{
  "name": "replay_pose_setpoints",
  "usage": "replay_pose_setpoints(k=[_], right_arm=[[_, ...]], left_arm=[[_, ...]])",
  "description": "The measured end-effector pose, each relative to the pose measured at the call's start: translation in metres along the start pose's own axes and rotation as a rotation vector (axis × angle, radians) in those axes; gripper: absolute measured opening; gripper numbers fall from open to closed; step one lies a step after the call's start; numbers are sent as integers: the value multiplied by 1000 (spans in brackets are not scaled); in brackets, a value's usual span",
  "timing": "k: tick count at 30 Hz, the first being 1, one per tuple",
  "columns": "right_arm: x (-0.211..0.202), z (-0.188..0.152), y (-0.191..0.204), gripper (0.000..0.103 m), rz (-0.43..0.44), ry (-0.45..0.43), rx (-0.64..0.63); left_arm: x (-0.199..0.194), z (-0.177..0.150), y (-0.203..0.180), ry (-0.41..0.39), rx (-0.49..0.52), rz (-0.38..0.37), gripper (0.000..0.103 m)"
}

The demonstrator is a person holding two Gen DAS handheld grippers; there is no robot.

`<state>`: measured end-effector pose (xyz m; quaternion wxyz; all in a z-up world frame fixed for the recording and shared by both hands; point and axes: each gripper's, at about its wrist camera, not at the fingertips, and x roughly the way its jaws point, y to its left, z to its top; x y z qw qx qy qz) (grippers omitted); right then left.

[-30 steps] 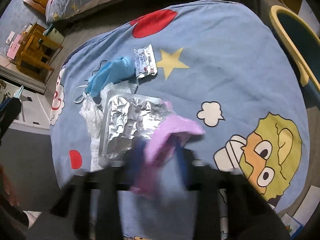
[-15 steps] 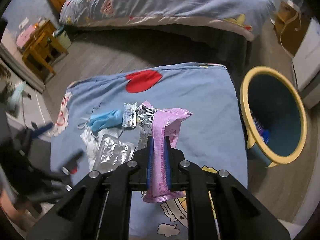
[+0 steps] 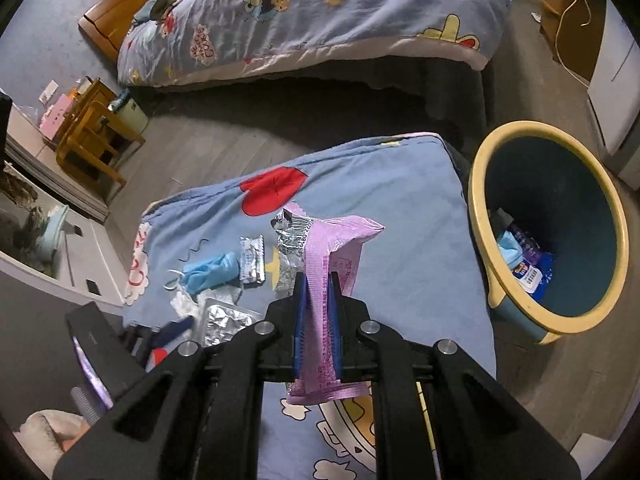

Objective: Collect trash
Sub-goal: 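Lift the pink wrapper with the right tool while the left tool grasps the foil pack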

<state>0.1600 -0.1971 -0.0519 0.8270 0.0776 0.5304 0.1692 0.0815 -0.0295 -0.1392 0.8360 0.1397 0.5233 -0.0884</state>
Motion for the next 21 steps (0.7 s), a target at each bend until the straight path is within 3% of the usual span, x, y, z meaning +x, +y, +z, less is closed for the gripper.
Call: replay_pose_setpoints(k=[3, 10, 12, 16, 21], right_arm=[[-5, 4, -2, 10, 21, -13, 7], [-10, 6, -2, 10, 52, -20, 14], [-12, 6, -3, 10, 55, -24, 14], [-13, 6, -3, 10, 57, -26, 14], [-15, 6, -3, 10, 63, -27, 14]], left_arm=[[-5, 1, -1, -13, -16, -23, 50], [-18, 5, -4, -41, -44, -95, 50], [-20, 6, -3, -40, -53, -81, 50], [-9, 4, 6, 4, -96, -73, 50], [7, -1, 5, 72, -69, -48, 50]])
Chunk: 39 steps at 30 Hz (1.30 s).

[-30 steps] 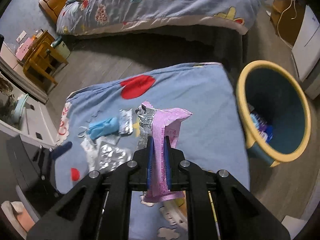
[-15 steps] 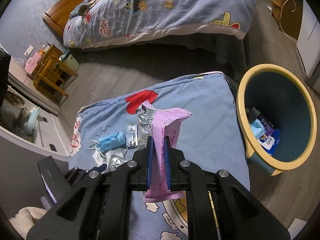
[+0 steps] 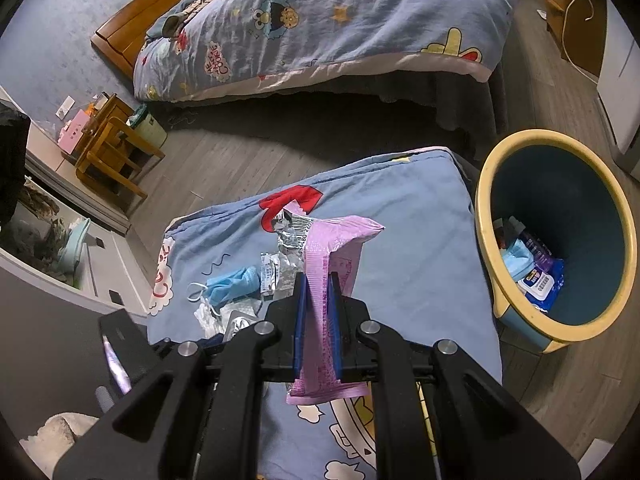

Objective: Collect trash
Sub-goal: 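Lift the pink wrapper with the right tool while the left tool grasps the foil pack, then carry the pink wrapper and foil pack over the bin with both tools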

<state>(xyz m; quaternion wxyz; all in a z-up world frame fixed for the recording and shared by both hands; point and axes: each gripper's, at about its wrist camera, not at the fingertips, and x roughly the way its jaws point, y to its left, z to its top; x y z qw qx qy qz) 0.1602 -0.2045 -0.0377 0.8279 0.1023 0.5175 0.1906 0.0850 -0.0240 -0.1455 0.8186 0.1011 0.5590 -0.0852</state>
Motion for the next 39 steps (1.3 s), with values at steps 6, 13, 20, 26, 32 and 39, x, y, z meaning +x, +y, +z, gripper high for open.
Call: replay_pose_setpoints(k=[6, 13, 20, 26, 32, 39], right_arm=[[-1, 0, 1, 10, 7, -2, -2], [-2, 1, 2, 10, 7, 0, -5], [-1, 1, 3, 10, 6, 1, -7], [-1, 3, 3, 10, 12, 2, -13], [1, 2, 3, 10, 14, 10, -20], [1, 1, 6, 10, 15, 12, -32]], left_arm=[[-13, 3, -7, -45, 7, -37, 49], [-22, 7, -17, -76, 22, -67, 45], [-28, 14, -11, -88, 1, -92, 11], [-40, 17, -27, -104, 37, -143, 7], [-36, 16, -28, -105, 36, -129, 8], [-33, 13, -35, -85, 77, -121, 10]])
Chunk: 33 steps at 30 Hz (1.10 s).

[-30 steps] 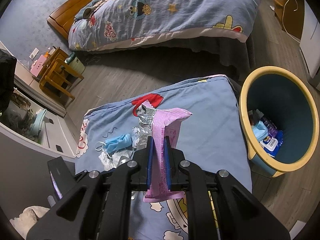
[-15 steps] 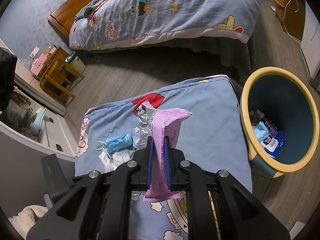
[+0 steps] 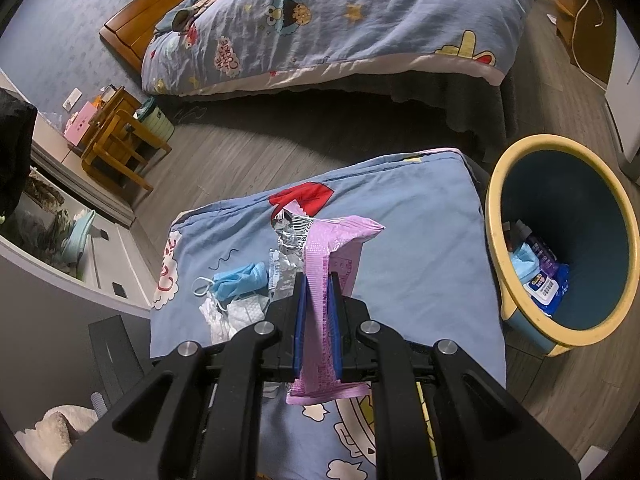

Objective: Collect trash
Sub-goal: 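Carry the pink wrapper and foil pack over the bin with both tools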

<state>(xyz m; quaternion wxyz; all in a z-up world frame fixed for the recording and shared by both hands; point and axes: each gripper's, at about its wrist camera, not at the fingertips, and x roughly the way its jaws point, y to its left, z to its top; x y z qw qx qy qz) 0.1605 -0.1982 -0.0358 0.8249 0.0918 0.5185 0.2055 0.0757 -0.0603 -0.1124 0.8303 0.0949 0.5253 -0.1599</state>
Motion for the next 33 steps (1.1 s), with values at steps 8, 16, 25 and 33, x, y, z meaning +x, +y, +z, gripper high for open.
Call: replay_pose_setpoints(k=[8, 16, 25, 33], right_arm=[[-2, 0, 0, 10, -5, -7, -8], [-14, 9, -10, 10, -15, -51, 20], [-29, 23, -55, 10, -36, -98, 108], [-38, 28, -119, 10, -97, -133, 240]], left_arm=[[-6, 4, -4, -20, 33, 48, 10], [-20, 15, -2, -59, 33, 70, 10], [-35, 52, -12, -119, 40, 62, 10], [-26, 94, -58, -147, 87, -1, 10]])
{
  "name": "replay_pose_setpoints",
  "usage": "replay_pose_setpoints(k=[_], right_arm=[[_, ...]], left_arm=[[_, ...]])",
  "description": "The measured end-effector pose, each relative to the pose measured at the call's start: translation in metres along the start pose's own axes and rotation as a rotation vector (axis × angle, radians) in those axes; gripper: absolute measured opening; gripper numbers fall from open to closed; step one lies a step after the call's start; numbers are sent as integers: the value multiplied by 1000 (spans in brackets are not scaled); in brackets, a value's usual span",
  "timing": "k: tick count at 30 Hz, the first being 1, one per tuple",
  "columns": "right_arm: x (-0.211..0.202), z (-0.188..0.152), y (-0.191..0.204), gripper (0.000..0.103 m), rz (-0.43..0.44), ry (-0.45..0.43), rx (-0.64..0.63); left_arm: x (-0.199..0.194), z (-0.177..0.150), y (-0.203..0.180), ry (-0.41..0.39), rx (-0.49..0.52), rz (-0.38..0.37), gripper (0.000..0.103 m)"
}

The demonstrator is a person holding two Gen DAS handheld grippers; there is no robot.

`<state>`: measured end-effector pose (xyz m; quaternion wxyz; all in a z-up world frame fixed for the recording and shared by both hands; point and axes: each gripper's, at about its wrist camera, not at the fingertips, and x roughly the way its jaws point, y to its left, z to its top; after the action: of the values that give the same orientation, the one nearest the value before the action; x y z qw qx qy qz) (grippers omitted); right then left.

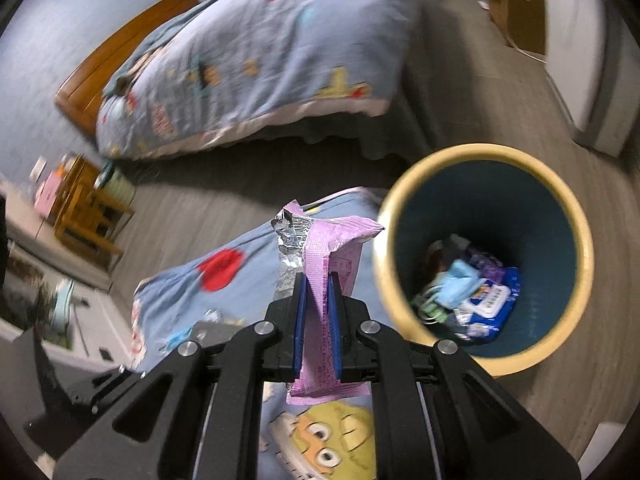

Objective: Collect trash
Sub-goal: 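Carry the pink wrapper and foil pack over the bin with both tools, then open both tools to drop the wrapper and foil pack into the bin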

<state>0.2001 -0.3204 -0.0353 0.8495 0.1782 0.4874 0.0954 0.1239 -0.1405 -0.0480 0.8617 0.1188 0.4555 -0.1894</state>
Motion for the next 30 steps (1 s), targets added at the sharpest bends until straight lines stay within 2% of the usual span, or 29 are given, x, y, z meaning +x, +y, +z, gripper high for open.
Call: replay_pose_setpoints(k=[12, 20, 30], right_arm=[[-4, 13, -107, 10, -125, -39, 224], [-7, 11, -124, 10, -213, -63, 253], [-15, 14, -140, 11, -227, -117, 306]], left_arm=[[26, 61, -65, -47, 62, -87, 10], [56, 88, -84, -38, 34, -109, 10], [76, 109, -93, -79, -2, -138, 10]])
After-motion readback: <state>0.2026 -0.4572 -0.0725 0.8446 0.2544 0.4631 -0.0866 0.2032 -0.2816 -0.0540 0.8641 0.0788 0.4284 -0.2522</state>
